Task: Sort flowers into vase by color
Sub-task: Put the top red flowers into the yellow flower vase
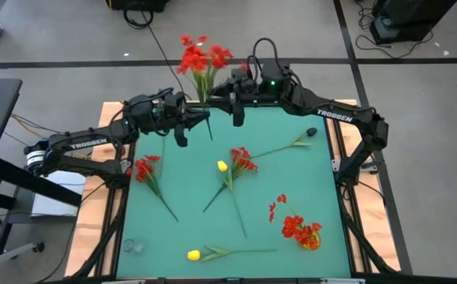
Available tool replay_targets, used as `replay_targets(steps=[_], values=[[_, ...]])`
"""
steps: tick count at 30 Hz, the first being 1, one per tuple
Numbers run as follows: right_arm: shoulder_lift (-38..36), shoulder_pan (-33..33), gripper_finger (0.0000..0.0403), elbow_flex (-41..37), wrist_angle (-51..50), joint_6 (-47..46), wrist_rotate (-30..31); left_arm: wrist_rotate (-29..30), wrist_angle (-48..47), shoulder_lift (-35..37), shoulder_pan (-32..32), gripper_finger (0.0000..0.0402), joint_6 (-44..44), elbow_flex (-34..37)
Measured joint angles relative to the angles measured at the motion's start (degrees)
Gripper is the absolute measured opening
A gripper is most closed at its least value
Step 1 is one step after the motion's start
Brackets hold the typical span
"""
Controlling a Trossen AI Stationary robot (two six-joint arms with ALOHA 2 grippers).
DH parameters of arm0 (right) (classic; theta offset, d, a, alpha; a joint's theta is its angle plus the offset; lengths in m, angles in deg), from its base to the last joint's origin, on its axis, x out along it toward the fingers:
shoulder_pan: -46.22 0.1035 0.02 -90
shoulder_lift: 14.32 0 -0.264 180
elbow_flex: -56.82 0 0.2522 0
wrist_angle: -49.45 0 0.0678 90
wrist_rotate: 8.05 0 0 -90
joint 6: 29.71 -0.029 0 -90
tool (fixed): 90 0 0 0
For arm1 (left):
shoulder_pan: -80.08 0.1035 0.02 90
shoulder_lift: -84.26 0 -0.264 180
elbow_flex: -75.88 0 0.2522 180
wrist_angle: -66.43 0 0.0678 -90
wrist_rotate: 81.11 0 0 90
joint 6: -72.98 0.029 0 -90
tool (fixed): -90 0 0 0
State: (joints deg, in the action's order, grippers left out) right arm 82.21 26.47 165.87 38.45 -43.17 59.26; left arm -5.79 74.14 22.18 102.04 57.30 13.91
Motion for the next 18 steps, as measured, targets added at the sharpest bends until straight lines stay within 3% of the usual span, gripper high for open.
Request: replay_targets(steps=[7,14,18], values=[[0.00,0.12,0.0144,0.00,-0.46,-0.26,0.13,0.00,3.53,-3.91,-0.88,0.0000,-0.98,-0.07],[-0.09,0.12,0.0020,0.00,-4.45,0.72,0.46,0.00,3.44,-5.11,-2.00,0.0027,-1.09,0.07],[-0.44,0.99,0.0018,0.02,-7.21,1.52,8.04,-0.80,1.85,-2.34,-1.94,0.0070,0.40,0.11]])
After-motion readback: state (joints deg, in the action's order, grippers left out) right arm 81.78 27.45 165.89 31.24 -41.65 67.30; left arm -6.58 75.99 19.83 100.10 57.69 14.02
